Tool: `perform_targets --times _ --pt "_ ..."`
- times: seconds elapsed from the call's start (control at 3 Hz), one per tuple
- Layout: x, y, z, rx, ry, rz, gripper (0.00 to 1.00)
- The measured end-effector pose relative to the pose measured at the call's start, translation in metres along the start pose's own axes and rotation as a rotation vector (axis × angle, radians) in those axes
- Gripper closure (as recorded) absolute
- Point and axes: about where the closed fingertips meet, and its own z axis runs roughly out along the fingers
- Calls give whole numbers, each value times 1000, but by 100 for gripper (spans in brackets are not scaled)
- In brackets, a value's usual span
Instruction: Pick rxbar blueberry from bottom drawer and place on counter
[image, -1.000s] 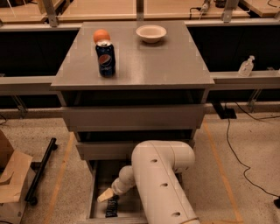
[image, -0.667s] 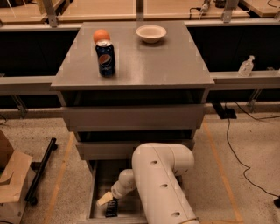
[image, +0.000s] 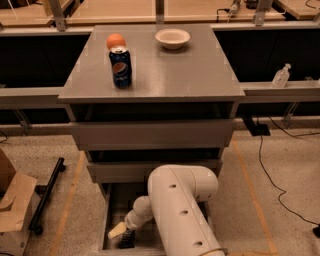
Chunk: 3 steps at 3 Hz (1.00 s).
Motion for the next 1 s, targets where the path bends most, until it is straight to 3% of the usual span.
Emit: perform_targets --times 0.33,0.67,1.0 --pt "0 0 0 0 0 0 0" --pt "0 -1 2 11 3 4 18" --pt "-1 1 -1 11 3 4 42"
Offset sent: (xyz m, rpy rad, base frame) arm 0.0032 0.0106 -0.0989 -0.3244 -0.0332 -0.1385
